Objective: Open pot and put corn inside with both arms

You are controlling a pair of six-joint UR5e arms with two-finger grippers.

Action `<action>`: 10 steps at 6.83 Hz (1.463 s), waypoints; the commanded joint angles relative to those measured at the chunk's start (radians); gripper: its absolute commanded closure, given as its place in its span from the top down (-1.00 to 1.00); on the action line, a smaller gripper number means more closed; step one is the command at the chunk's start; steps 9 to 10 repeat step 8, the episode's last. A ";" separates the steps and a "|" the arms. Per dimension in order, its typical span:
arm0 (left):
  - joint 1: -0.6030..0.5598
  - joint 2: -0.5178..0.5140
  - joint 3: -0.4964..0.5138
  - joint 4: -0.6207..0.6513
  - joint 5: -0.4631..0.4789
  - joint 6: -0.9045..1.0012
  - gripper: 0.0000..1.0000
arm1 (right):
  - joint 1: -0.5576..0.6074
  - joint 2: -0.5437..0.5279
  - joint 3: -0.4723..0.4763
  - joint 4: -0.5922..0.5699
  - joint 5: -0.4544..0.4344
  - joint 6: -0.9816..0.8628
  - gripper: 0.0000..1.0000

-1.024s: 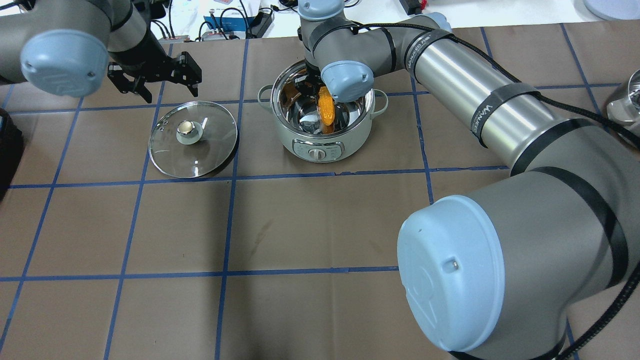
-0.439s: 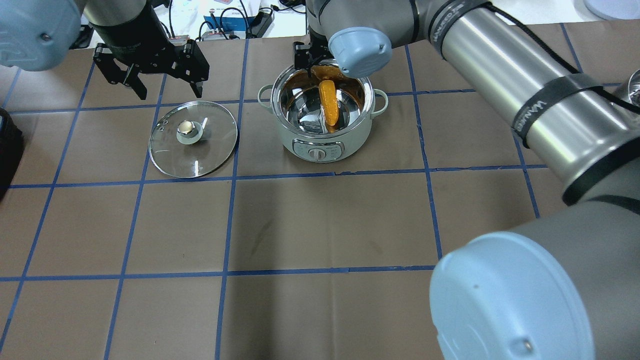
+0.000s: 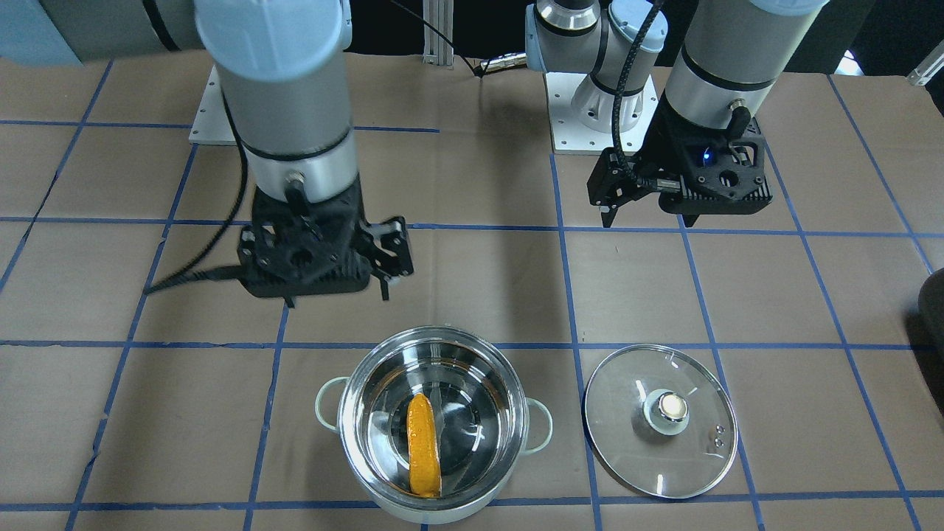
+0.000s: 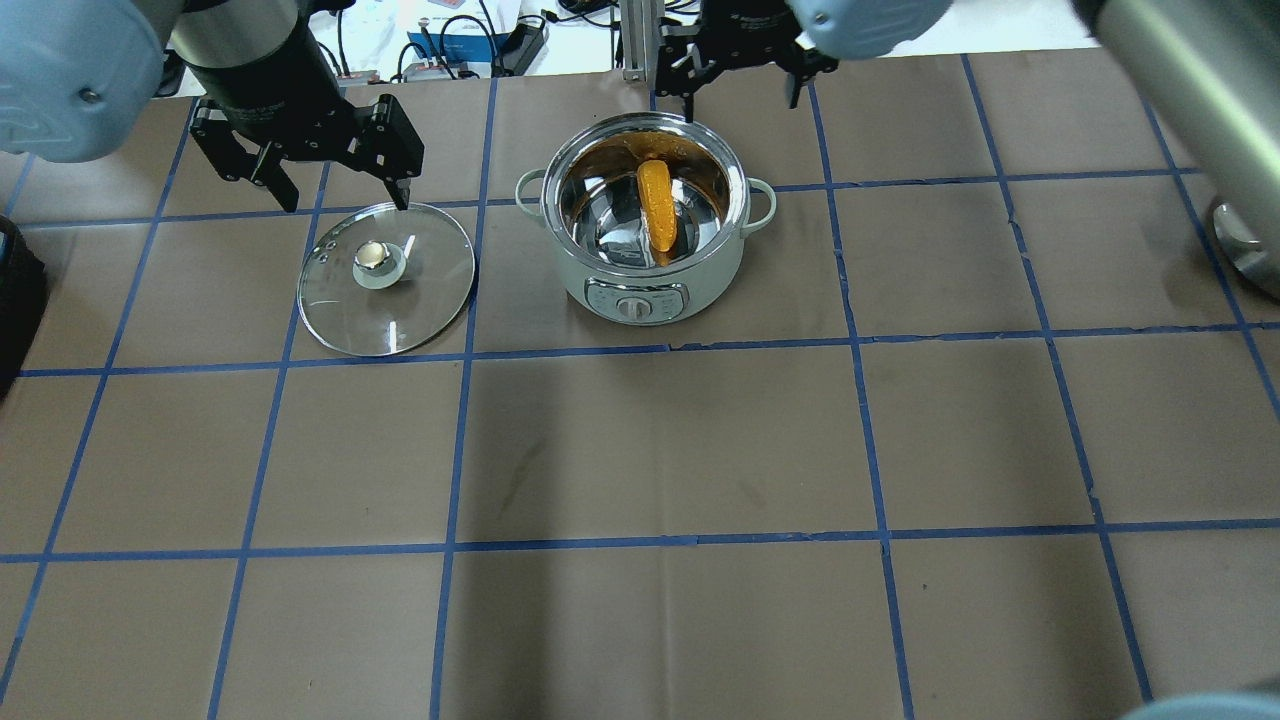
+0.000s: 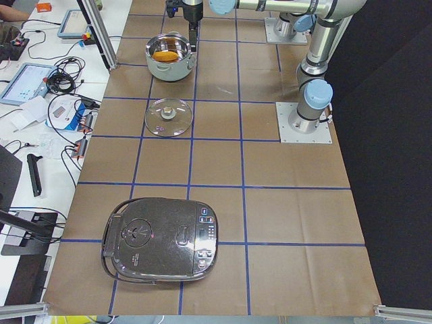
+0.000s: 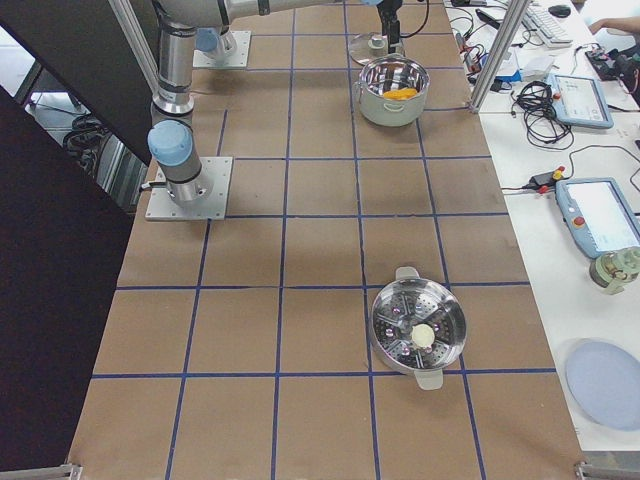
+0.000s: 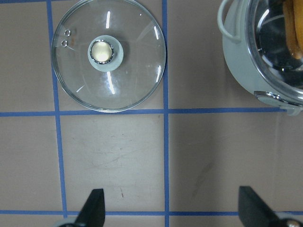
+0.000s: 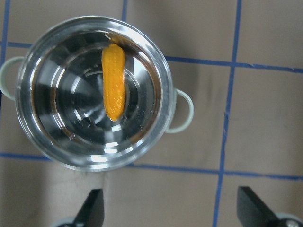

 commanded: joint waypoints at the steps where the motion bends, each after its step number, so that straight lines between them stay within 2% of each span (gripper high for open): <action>1: 0.005 0.002 -0.003 0.000 -0.020 0.003 1.00 | -0.114 -0.216 0.173 0.158 0.002 -0.057 1.00; 2: 0.005 0.002 -0.003 0.002 -0.018 0.007 1.00 | -0.134 -0.281 0.265 0.151 0.004 -0.057 1.00; 3: 0.006 0.004 -0.003 0.000 -0.020 0.007 1.00 | -0.132 -0.295 0.286 0.146 0.005 -0.059 1.00; 10: 0.008 0.004 -0.003 0.002 -0.020 0.007 1.00 | -0.129 -0.300 0.286 0.146 -0.010 -0.057 1.00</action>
